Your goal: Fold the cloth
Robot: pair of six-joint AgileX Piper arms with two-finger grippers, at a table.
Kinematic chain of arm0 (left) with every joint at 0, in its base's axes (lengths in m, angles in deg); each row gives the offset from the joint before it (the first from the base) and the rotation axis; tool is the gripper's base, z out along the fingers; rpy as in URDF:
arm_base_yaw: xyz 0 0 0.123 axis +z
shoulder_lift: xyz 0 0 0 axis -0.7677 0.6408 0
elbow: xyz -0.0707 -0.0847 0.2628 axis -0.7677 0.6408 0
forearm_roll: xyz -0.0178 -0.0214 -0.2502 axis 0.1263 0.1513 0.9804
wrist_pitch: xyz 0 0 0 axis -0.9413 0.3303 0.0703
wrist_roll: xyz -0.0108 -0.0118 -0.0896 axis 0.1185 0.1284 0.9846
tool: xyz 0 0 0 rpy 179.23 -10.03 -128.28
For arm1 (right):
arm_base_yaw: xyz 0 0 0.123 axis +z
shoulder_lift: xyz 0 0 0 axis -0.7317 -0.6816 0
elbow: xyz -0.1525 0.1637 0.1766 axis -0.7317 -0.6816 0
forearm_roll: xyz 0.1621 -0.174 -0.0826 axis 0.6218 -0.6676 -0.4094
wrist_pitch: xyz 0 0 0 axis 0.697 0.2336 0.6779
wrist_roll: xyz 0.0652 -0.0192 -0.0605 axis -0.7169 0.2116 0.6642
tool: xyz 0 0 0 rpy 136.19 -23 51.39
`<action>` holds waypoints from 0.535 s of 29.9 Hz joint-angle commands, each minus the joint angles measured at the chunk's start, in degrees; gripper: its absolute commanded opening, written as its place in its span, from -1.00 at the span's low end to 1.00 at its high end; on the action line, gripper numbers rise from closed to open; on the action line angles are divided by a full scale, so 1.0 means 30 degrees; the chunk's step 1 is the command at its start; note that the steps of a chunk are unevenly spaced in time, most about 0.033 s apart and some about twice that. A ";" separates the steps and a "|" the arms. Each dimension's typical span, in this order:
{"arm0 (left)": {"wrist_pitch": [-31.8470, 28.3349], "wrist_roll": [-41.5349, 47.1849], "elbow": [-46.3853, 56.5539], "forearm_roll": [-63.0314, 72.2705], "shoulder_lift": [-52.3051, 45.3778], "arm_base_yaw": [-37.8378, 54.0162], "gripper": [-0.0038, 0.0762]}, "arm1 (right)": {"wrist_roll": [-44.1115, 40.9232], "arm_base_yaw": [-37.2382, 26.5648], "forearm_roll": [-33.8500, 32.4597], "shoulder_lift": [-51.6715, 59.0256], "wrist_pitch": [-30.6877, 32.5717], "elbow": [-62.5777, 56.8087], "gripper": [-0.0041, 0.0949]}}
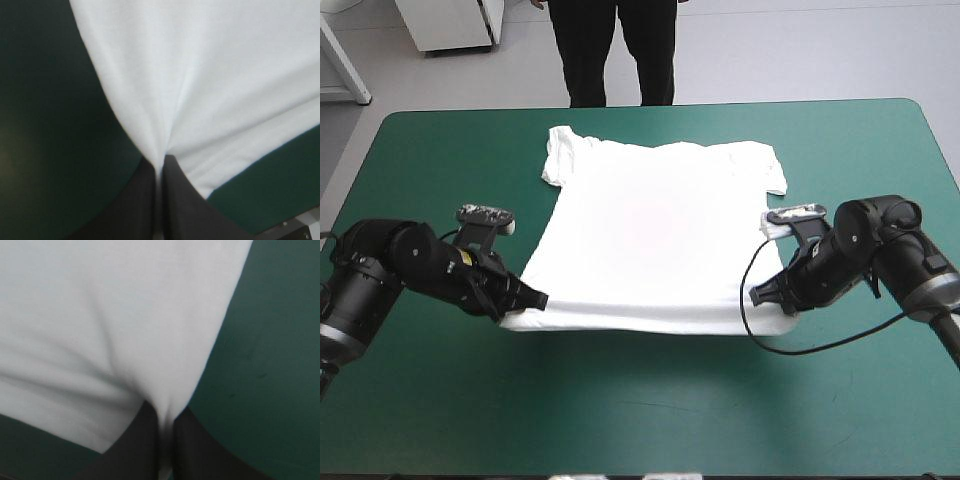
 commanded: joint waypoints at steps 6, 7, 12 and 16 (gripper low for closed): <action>0.0149 0.0480 0.4651 0.0577 -0.2348 -0.0135 -0.93 | -0.0593 0.0439 0.0099 0.1953 0.0212 -0.4090 -0.94; 0.0047 0.0480 0.5081 0.0652 -0.2458 -0.0135 -0.93 | -0.0585 0.0439 0.0099 0.2107 0.0170 -0.4546 -0.94; -0.0566 0.0480 0.7200 0.1497 -0.2693 -0.0135 -0.93 | -0.0679 0.0439 0.0364 0.2947 0.0094 -0.6412 -0.94; -0.1134 0.0251 0.8145 0.1673 -0.2693 -0.0135 -0.93 | -0.0679 0.0439 0.0400 0.3226 -0.0357 -0.7453 -0.94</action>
